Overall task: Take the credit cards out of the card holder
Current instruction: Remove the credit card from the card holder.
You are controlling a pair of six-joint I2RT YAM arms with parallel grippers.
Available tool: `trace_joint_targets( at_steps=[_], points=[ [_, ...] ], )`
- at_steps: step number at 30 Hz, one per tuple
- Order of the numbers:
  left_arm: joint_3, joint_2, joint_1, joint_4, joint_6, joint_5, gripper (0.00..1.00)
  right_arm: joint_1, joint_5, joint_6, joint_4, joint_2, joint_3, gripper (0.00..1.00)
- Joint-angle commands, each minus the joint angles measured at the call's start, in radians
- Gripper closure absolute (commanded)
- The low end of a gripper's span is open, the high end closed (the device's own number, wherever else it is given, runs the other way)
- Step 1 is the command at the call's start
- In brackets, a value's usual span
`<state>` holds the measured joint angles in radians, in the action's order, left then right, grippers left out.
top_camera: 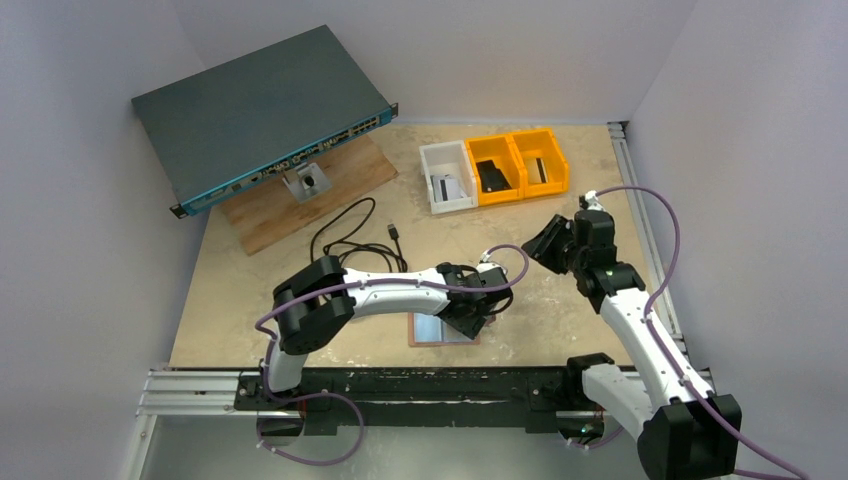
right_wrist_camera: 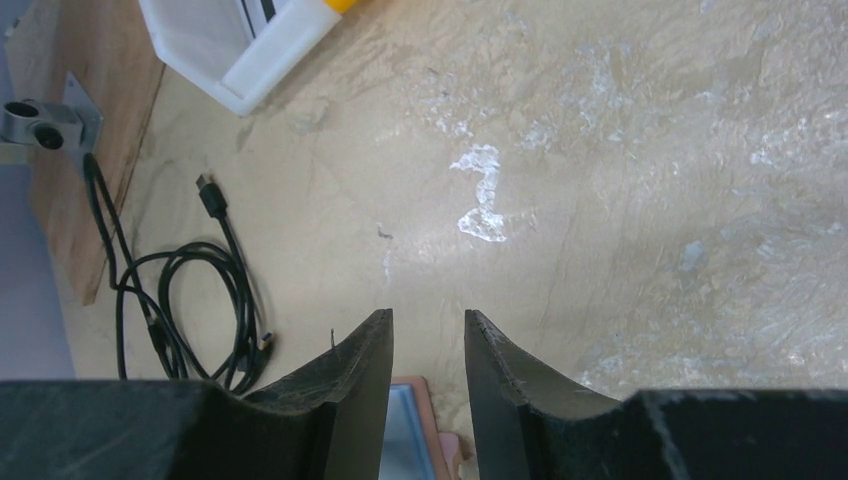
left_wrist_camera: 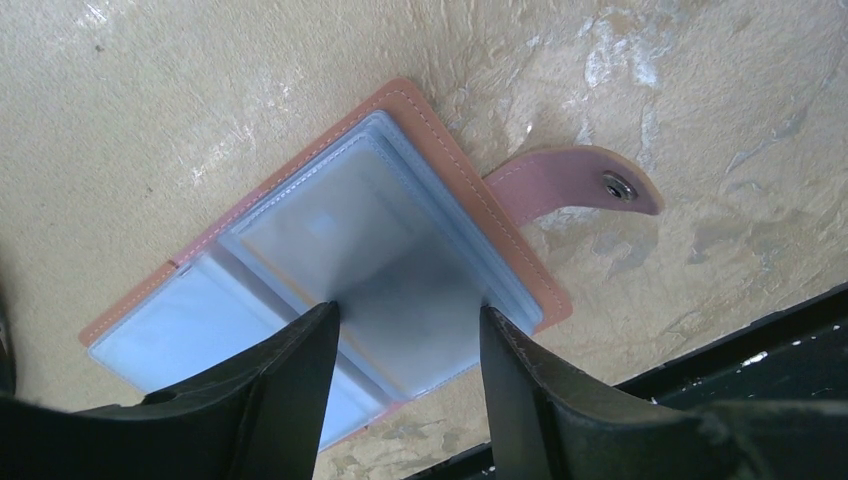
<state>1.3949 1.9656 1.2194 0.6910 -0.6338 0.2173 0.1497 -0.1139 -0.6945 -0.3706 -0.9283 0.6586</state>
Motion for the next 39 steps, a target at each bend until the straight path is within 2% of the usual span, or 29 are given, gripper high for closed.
trace_joint_targets(
  at_steps=[1,6,10,16,20,27,39],
  points=[
    [-0.008,0.027,0.006,-0.015,0.007,0.061,0.5,-0.003,0.025,0.014,0.005,0.008,-0.023,0.68],
    [-0.001,0.083,0.006,0.036,-0.012,0.1,0.59,-0.003,0.018,0.012,0.013,0.006,-0.032,0.68],
    [-0.021,0.081,0.006,0.028,-0.025,0.097,0.73,-0.003,0.006,0.013,0.016,0.003,-0.034,0.68],
    [-0.045,0.013,-0.003,0.02,-0.027,0.097,0.92,0.006,-0.059,0.018,0.028,0.0,-0.059,0.68],
    [-0.097,-0.069,-0.026,-0.018,-0.032,0.061,1.0,0.049,-0.086,0.008,0.041,0.004,-0.084,0.68],
    [-0.236,-0.231,-0.084,-0.135,-0.071,-0.043,1.0,0.244,-0.061,-0.063,0.082,-0.015,-0.096,0.69],
    [-0.456,-0.393,-0.169,-0.333,-0.149,-0.167,1.0,0.464,-0.021,-0.12,0.163,-0.13,-0.067,0.71]
  ],
)
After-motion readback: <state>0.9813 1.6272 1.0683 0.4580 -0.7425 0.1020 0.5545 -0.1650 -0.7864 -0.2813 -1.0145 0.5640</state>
